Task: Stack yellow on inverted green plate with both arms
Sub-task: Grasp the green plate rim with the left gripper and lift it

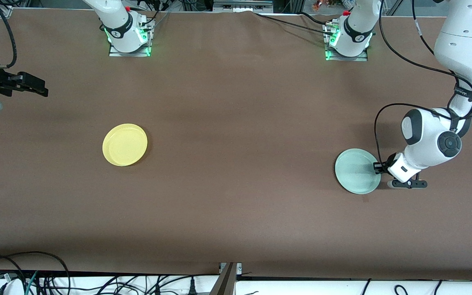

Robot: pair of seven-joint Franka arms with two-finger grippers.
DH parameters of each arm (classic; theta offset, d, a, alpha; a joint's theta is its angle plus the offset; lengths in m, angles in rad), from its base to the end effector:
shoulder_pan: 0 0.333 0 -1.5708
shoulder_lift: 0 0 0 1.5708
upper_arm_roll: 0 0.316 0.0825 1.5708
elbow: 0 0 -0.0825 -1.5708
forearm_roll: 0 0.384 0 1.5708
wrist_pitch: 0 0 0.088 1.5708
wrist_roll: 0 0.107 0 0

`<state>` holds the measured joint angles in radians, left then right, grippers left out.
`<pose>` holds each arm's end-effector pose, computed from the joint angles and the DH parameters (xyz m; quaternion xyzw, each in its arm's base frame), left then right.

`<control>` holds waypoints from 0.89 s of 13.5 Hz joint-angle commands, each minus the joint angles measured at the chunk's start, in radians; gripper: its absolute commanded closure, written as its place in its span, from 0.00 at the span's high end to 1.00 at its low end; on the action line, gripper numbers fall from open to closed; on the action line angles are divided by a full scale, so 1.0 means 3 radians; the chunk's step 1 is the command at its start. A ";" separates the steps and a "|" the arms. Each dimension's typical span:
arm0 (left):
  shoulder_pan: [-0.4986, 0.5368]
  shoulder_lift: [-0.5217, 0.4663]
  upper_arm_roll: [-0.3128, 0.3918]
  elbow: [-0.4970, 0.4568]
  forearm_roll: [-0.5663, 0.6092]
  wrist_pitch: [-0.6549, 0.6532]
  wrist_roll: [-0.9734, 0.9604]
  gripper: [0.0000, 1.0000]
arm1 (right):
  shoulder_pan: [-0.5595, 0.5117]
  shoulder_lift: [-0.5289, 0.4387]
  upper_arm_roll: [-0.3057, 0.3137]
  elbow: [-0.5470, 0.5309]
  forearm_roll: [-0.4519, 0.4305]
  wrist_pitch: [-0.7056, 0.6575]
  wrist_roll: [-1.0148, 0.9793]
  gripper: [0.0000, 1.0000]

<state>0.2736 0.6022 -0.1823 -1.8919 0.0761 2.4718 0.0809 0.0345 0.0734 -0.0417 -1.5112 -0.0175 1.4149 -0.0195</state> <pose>0.6283 0.0622 0.1869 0.9995 -0.0094 -0.0028 0.0284 0.5592 -0.0052 0.5990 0.9963 0.0054 -0.0848 0.0091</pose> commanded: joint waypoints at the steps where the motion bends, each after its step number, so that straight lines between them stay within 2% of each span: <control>1: 0.0008 0.0043 0.0009 0.0200 0.0114 -0.0038 0.0399 0.00 | 0.0003 -0.0004 0.0001 0.0042 0.0023 -0.0058 -0.0006 1.00; 6: 0.0003 0.0007 0.0020 0.0410 0.0212 -0.0068 0.0620 0.00 | 0.0003 -0.0004 0.0001 0.0042 0.0023 -0.0058 -0.0006 1.00; 10: -0.0099 -0.0294 -0.0113 0.0548 0.0212 -0.0554 0.0523 0.00 | 0.0003 -0.0004 0.0001 0.0042 0.0023 -0.0058 -0.0006 1.00; 12: -0.0237 -0.0320 -0.0108 0.0767 0.0212 -0.0803 0.0487 0.00 | 0.0003 -0.0004 0.0001 0.0042 0.0023 -0.0058 -0.0006 1.00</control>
<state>0.2402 0.5361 -0.2158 -1.7095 0.1159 2.3093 0.2477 0.0346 0.0734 -0.0417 -1.5112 -0.0175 1.4140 -0.0195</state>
